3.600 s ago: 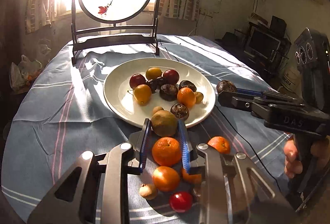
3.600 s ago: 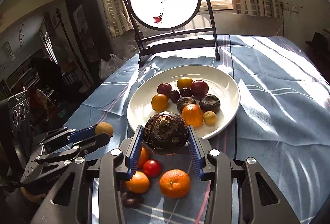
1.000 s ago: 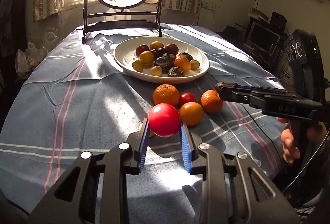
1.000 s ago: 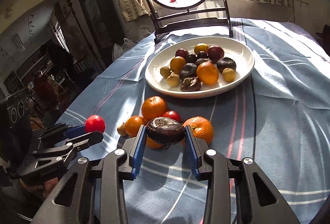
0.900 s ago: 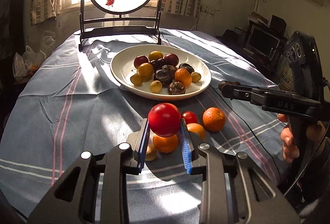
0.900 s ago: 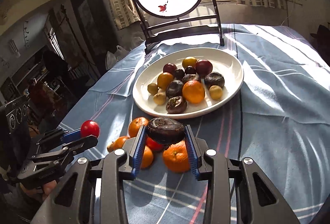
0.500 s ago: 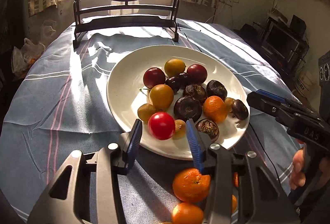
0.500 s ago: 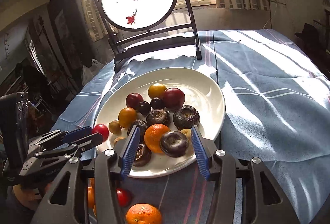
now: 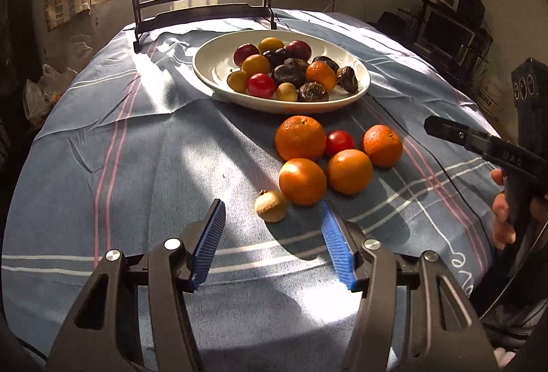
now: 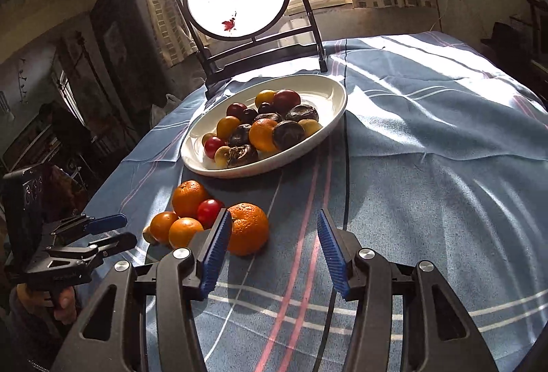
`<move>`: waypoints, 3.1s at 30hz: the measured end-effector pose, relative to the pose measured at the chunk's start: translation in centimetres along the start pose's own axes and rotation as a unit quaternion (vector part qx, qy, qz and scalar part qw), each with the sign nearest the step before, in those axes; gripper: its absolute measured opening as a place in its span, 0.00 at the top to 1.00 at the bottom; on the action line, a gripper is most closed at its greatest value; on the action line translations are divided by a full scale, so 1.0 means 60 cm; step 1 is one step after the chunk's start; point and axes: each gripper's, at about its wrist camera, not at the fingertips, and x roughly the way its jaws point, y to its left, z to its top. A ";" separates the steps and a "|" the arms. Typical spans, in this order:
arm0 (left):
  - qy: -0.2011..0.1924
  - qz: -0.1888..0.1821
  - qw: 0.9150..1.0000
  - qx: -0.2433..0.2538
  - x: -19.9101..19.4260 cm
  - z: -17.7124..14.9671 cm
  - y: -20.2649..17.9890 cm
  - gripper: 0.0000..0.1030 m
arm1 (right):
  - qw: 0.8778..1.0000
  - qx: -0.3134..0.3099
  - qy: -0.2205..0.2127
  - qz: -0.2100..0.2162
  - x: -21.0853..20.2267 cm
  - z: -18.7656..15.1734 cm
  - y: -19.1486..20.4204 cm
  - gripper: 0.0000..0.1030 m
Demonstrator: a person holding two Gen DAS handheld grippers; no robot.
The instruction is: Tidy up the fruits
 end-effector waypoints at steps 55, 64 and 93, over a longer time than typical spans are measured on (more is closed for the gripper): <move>-0.093 -0.006 0.994 -0.050 0.012 0.123 0.018 0.77 | 0.999 -0.035 0.026 0.010 0.064 0.140 0.046 0.58; -0.036 0.005 0.997 -0.069 0.142 0.227 0.036 0.58 | 0.999 -0.006 0.037 -0.002 0.170 0.220 0.031 0.47; 0.024 0.006 0.999 0.041 0.079 0.049 -0.036 0.63 | 0.999 0.015 0.009 0.046 0.022 0.017 -0.010 0.39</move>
